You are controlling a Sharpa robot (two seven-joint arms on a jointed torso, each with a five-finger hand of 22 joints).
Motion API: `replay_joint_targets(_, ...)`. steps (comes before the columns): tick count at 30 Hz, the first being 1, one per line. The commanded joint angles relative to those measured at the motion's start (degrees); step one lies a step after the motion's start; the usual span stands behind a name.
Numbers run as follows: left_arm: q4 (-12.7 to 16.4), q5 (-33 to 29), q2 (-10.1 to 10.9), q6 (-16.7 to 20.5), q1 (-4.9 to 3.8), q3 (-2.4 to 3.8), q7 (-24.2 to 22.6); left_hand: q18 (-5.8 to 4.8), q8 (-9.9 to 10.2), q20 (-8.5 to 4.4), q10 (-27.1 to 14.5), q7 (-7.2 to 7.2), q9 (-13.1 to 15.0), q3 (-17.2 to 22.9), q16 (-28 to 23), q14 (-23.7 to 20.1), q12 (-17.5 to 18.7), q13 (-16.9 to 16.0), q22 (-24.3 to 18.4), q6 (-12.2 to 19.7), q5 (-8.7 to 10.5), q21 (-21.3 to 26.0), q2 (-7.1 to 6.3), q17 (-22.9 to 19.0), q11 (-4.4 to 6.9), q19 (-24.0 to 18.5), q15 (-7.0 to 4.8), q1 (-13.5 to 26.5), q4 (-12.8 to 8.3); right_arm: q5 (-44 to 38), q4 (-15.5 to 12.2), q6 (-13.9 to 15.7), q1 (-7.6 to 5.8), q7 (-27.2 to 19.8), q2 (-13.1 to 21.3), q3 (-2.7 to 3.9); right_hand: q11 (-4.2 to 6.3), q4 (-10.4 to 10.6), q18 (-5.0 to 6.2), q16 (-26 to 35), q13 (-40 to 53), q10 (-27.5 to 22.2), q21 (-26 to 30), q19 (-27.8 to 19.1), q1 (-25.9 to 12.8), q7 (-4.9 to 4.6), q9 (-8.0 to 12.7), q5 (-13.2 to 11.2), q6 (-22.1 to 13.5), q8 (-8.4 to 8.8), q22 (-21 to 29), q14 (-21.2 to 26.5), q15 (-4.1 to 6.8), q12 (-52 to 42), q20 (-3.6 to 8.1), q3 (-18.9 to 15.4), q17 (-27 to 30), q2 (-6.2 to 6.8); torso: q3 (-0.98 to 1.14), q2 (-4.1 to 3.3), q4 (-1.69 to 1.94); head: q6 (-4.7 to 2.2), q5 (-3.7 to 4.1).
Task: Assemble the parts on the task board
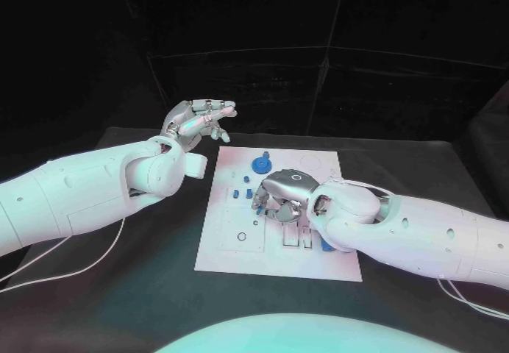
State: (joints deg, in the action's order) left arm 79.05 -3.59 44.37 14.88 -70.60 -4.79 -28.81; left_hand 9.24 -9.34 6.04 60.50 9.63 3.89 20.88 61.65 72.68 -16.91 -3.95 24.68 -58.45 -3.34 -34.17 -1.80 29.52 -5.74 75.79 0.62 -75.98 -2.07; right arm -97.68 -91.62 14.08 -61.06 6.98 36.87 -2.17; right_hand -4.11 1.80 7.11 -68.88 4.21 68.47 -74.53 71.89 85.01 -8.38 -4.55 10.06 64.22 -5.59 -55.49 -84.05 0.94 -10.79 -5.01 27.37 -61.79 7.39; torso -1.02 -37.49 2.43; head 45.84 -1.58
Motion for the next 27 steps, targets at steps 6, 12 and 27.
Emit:
replay_joint_targets(6,0.0,-0.2,-0.4,-0.3,-0.11,0.05,0.1,1.19,-0.3,-0.09,-0.4,0.24,0.1,0.2,-0.1,-0.4,-0.4,0.0,-0.1,0.2,-0.22,0.2,-0.20,-0.1,0.04,-0.3,-0.11,-0.6,-0.4,-1.8,0.2,-1.8,0.26,0.6,-0.8,-0.02,-0.14,-0.3,-0.44,-0.1,-0.1,-0.2,-0.2,-0.2,-0.6,-0.08,0.0,0.2,-0.2,0.32,0.1,-1.7,-0.29,0.4,-0.35,-0.2,0.1,0.20,0.02,0.04,-0.08,0.23,-0.31)
replay_joint_targets(12,-0.3,-0.2,-0.6,-0.6,-0.10,0.05,0.1,1.17,-0.3,-0.09,-0.5,0.30,0.1,0.1,-0.1,-0.4,-0.4,0.1,-0.1,0.2,-0.20,0.3,-0.30,-0.2,-0.01,-0.3,-0.09,-0.5,-0.4,-2.1,0.4,-2.5,0.39,1.0,-1.1,-0.05,-0.13,-0.3,-0.43,-0.1,-0.1,-0.1,-0.2,-0.2,-0.8,-0.06,0.0,0.1,-0.1,0.32,0.1,-1.7,-0.30,0.4,-0.38,-0.2,0.1,0.21,0.00,0.00,-0.07,0.36,-0.40)
replay_joint_targets(27,-0.6,-0.2,-0.9,-1.1,-0.10,-0.01,0.4,1.17,-0.3,-0.09,-0.5,0.31,0.1,0.1,-0.1,-0.4,-0.4,0.1,-0.1,0.2,-0.20,0.3,-0.32,-0.1,-0.02,-0.3,-0.09,-0.5,-0.4,-2.2,0.9,-4.0,0.76,1.6,-1.8,-0.16,-0.13,-0.3,-0.42,0.0,-0.1,-0.1,-0.2,-0.2,-1.0,-0.06,0.0,0.1,-0.2,0.35,0.1,-1.7,-0.31,0.4,-0.40,-0.3,0.3,0.23,-0.02,0.01,-0.06,0.67,-0.51)
